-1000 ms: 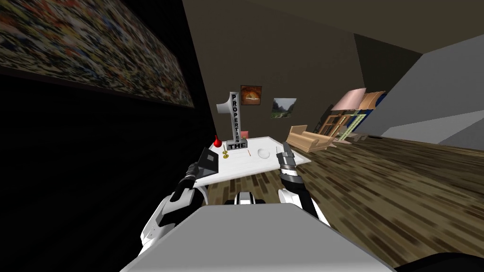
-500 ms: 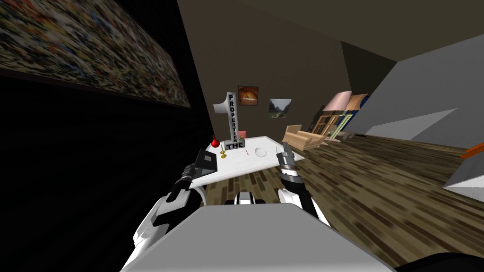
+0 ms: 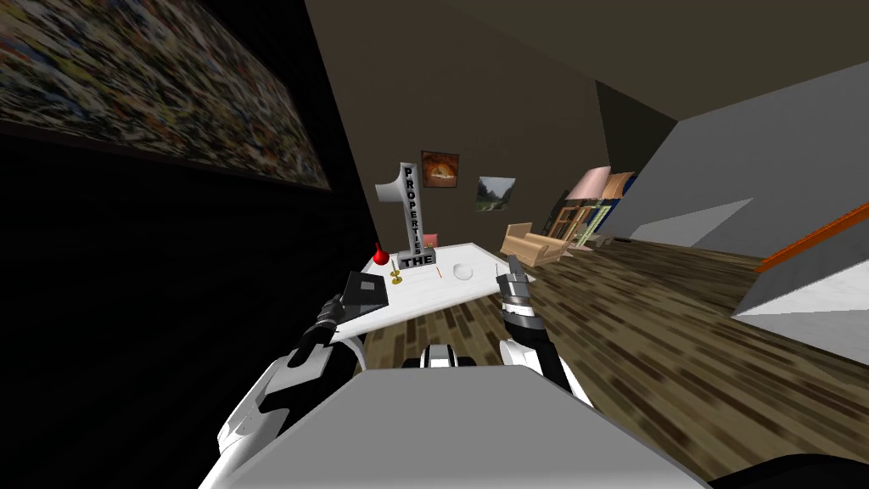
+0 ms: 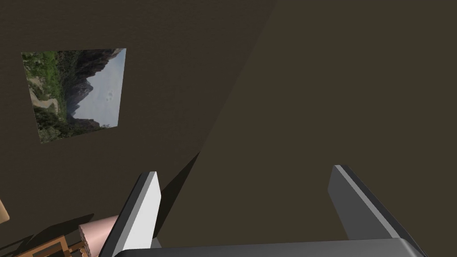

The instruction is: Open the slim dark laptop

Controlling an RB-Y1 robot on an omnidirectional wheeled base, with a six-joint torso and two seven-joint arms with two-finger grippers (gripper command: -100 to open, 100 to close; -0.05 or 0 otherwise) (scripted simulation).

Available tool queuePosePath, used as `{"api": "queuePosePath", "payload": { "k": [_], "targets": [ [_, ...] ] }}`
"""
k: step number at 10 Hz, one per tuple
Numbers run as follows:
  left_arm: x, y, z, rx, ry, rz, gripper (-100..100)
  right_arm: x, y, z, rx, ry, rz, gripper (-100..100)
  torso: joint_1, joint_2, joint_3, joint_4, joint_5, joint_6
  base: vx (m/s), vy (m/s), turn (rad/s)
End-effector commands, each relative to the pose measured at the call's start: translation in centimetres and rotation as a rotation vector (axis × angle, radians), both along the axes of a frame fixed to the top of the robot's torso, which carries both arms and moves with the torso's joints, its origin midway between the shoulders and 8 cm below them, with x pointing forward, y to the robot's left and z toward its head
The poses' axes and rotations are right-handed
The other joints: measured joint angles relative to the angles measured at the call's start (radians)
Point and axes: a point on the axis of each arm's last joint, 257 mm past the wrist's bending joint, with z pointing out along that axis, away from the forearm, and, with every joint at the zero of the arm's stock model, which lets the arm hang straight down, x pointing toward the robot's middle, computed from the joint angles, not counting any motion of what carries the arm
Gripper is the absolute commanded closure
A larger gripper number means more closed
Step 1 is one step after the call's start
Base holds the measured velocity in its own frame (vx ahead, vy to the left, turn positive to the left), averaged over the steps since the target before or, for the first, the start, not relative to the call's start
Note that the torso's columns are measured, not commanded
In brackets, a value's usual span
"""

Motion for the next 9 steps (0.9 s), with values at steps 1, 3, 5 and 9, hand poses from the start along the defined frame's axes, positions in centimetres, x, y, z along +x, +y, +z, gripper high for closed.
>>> {"api": "queuePosePath", "payload": {
  "k": [1,3,5,9],
  "targets": [
    [-0.6,0.6,1.7,0.005,0.002,0.012,-100,0.0,0.0,0.0,0.000,0.000,0.000,0,-0.002,0.005,0.003,0.002,-0.002,-0.002,0.017,0.002,-0.018],
    [-1.0,0.9,3.0,0.007,0.002,0.019,-100,0.0,0.0,0.0,0.000,0.000,0.000,0,-0.005,0.010,0.006,0.005,-0.005,-0.003,0.010,-0.003,-0.028],
    [-1.4,1.1,4.2,0.010,0.002,0.024,-100,0.0,0.0,0.0,0.000,0.000,0.000,0,-0.006,0.011,0.006,0.005,-0.005,-0.003,0.001,-0.004,-0.026],
    [-1.7,1.4,4.9,0.009,0.006,0.029,0,0.0,0.0,0.0,0.000,0.000,0.000,0,-0.004,0.009,0.005,0.004,-0.004,-0.003,0.000,-0.004,-0.012]
  ]
}}
